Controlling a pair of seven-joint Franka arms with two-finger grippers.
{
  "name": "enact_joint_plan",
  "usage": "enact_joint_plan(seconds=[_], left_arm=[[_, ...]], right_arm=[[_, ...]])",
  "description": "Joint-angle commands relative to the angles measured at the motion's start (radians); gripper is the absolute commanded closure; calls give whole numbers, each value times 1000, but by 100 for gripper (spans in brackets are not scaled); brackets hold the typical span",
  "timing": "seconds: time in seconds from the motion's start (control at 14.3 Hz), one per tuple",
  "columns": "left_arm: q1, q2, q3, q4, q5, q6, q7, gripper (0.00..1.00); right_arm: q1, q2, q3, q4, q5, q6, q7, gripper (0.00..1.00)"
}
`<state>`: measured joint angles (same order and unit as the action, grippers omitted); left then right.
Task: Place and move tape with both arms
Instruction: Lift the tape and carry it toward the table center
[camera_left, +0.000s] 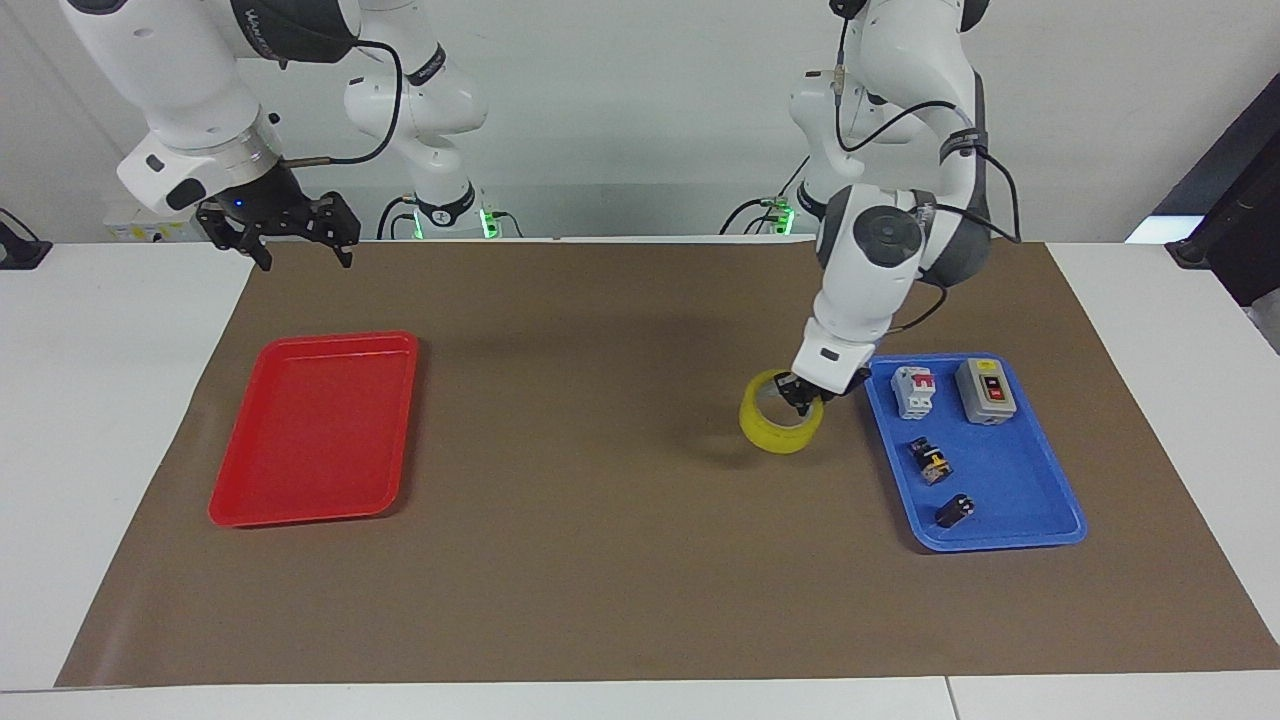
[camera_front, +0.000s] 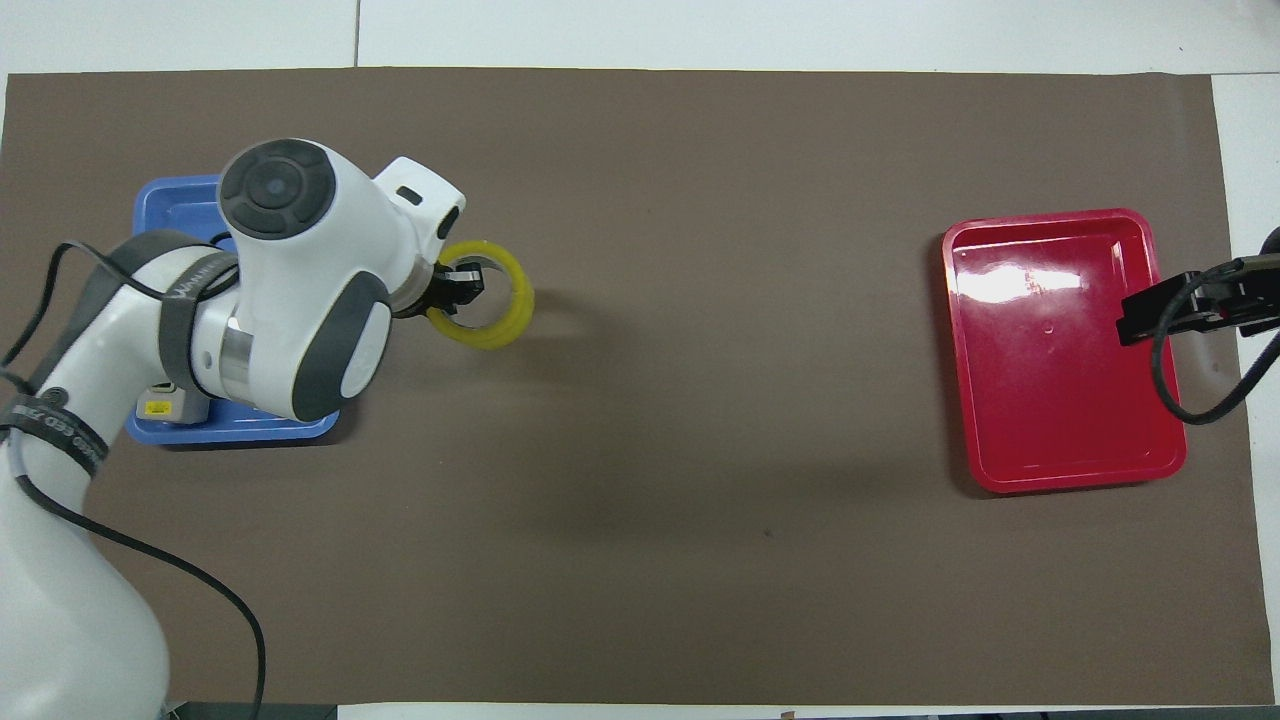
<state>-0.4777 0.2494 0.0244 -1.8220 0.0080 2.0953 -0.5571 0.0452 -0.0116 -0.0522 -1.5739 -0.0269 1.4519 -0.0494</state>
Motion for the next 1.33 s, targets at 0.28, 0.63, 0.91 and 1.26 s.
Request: enact_joint_plan(seconds=[0.28,0.63,0.91,1.26], left_arm=[[-188,135,19,76,73,49,-180,100],[-246,179,16,70,89,83,-198,100],[-246,171,12,52,89,71,-198,50],[-173,-34,14,-45,89,14,-170,0]], right_arm=[[-19,-21,5,-26,12,15,-10,0],[-12,-22,3,-28,12,12,-12,0],[-10,-25,5,-29,12,-31,-49,0],[-7,-28,8,-64,36,76,-72,0]])
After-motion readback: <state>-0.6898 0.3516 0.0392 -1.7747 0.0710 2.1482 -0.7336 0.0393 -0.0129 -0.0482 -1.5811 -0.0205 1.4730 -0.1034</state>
